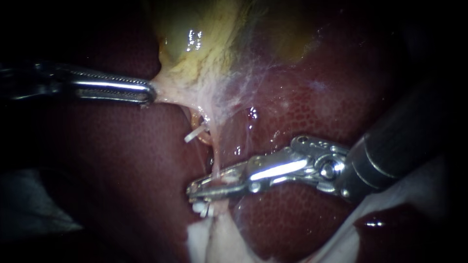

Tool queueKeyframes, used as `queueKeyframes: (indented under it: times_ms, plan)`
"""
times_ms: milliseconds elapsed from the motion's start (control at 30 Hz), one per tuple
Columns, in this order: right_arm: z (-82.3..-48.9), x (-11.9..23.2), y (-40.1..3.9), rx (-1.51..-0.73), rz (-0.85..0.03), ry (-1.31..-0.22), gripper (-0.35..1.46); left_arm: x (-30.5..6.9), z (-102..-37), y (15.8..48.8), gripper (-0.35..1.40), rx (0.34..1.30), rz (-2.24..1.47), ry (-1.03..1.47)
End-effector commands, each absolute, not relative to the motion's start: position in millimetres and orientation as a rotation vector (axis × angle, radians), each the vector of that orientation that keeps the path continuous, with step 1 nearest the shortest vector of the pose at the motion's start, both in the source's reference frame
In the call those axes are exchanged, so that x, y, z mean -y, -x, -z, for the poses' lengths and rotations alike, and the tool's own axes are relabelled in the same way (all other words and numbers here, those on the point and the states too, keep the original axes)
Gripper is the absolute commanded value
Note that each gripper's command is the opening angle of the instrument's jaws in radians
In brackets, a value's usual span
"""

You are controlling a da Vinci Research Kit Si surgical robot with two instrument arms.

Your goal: Clipping second clip right tube

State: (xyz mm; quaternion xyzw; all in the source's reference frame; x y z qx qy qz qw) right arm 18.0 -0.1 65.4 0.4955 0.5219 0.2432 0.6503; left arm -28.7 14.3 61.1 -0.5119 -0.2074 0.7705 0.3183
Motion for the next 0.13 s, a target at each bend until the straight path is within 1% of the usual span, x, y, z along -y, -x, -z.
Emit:
queueKeyframes:
  times_ms: [33,133]
  plan:
    - [-65.5,0.1,-18.0,-1.186,-0.551,-1.126,-0.35,-14.3,-61.1,28.7,-0.35,0.545,-2.026,1.346]
    - [-65.6,0.1,-18.2,-1.186,-0.552,-1.124,-0.35,-14.3,-61.1,28.8,-0.35,0.545,-2.026,1.346]
